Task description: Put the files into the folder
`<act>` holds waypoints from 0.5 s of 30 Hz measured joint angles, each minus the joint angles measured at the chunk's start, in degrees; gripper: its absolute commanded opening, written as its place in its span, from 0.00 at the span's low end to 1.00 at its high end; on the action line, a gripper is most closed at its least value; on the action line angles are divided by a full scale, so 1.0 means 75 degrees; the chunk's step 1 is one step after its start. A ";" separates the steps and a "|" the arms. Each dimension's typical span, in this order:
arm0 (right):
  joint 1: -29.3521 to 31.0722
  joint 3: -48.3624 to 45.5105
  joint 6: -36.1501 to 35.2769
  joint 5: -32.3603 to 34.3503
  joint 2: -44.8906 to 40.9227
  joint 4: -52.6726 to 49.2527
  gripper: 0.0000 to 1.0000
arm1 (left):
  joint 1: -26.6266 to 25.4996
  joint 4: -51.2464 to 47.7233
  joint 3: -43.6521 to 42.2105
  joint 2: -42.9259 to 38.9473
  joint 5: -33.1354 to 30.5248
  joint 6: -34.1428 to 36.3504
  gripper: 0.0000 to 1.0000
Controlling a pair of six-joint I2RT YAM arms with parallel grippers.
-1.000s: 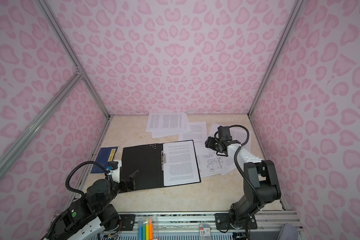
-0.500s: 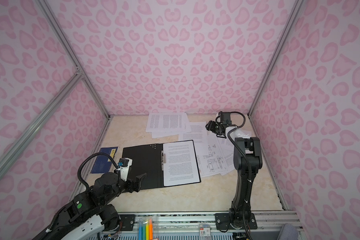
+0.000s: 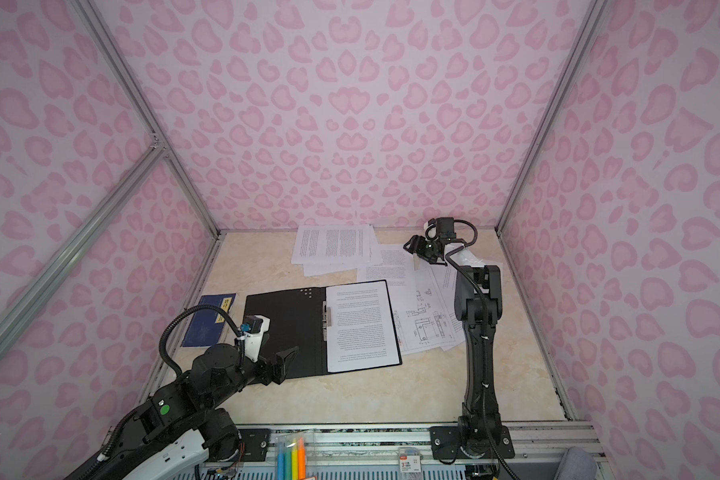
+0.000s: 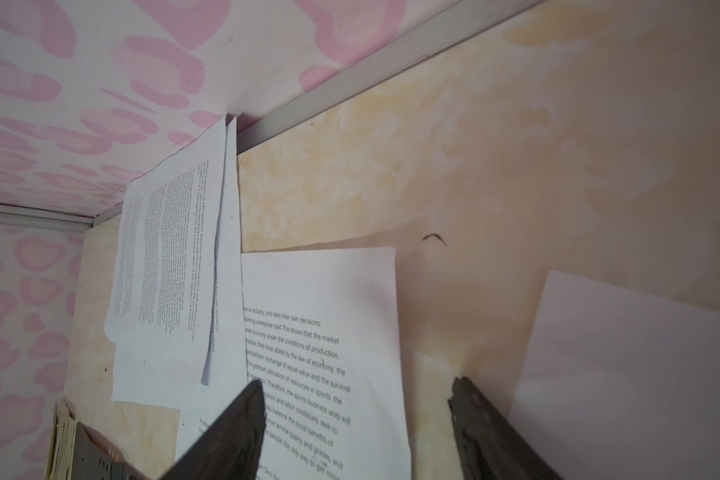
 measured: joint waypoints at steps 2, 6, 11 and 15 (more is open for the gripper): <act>0.0006 0.0140 0.0041 -0.0189 0.0122 0.0012 0.72 | 0.0000 0.0326 0.0006 0.0195 0.0070 0.0125 0.98; 0.0038 0.0592 0.0140 -0.0577 0.0449 0.0006 0.71 | 0.0000 0.0772 0.0344 0.1090 0.0245 0.0504 0.98; 0.0090 0.0595 0.0140 -0.1037 0.0516 0.0009 0.70 | 0.0009 0.1207 0.0539 0.1958 0.0513 0.0793 0.98; 0.0131 0.0160 0.0108 -0.1329 0.0306 0.0093 0.69 | 0.0064 0.1373 0.0420 0.1976 0.0790 0.0880 0.98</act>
